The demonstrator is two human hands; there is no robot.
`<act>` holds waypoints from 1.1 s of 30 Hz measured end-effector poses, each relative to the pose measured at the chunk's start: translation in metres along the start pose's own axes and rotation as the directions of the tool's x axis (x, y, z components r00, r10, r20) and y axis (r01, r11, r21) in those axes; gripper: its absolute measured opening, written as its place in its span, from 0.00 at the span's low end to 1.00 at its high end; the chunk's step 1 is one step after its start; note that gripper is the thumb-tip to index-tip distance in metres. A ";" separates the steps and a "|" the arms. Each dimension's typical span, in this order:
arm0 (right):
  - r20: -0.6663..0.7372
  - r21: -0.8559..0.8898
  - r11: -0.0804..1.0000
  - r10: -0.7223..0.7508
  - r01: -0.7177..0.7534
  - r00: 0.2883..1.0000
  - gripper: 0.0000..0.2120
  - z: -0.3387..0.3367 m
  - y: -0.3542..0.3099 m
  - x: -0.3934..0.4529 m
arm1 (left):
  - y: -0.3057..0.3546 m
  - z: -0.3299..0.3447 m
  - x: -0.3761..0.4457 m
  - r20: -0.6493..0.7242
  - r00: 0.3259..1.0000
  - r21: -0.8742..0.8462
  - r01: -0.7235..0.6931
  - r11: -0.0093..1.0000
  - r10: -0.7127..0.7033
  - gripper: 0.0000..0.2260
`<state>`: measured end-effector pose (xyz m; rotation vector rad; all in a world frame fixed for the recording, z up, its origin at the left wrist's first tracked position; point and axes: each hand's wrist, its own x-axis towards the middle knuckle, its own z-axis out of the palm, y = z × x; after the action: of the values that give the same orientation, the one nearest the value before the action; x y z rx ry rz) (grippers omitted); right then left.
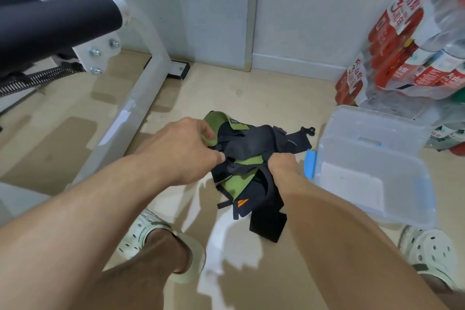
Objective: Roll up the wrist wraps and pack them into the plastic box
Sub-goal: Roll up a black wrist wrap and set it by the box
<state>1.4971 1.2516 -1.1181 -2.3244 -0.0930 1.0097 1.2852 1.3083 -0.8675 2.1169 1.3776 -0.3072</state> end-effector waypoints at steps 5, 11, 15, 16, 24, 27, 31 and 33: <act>-0.250 0.079 0.909 -0.380 0.410 0.891 0.19 -0.001 -0.005 -0.052 | 0.002 -0.011 -0.005 -0.021 1.000 0.003 -0.003 1.000 0.003 0.22; -0.279 0.181 0.601 -0.728 0.779 0.627 0.26 -0.039 -0.049 -0.142 | 0.001 -0.020 -0.022 -0.147 0.987 -0.062 -0.071 0.996 0.061 0.30; -0.199 0.226 0.439 -0.853 0.870 0.483 0.27 -0.085 -0.082 -0.201 | -0.004 -0.031 -0.041 -0.181 0.983 -0.318 -0.083 0.945 0.025 0.32; -0.186 0.231 0.409 -0.872 0.883 0.452 0.27 -0.097 -0.087 -0.214 | -0.005 -0.034 -0.046 -0.181 0.983 -0.418 -0.087 0.904 0.011 0.29; -0.098 0.267 0.383 -0.902 0.884 0.420 0.21 -0.172 -0.100 -0.268 | 0.017 -0.040 -0.086 -0.059 0.965 -0.877 -0.172 0.448 0.255 0.22; -0.059 0.163 0.307 -0.946 0.938 0.320 0.23 -0.184 -0.081 -0.271 | 0.026 -0.036 -0.088 0.094 0.944 -0.951 -0.009 0.310 0.317 0.31; 0.117 -0.010 -0.004 -0.993 1.000 -0.003 0.22 -0.186 -0.045 -0.270 | 0.030 -0.025 -0.089 0.356 0.876 -0.905 0.237 0.353 0.326 0.36; 0.250 -0.128 -0.169 -0.959 0.977 -0.133 0.19 -0.181 -0.032 -0.266 | 0.035 -0.022 -0.089 0.361 0.892 -0.899 0.256 0.354 0.272 0.28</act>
<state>1.4373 1.1115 -0.8328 -1.4603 -1.9185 0.1150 1.2742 1.2441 -0.7939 0.9339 0.8606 0.0420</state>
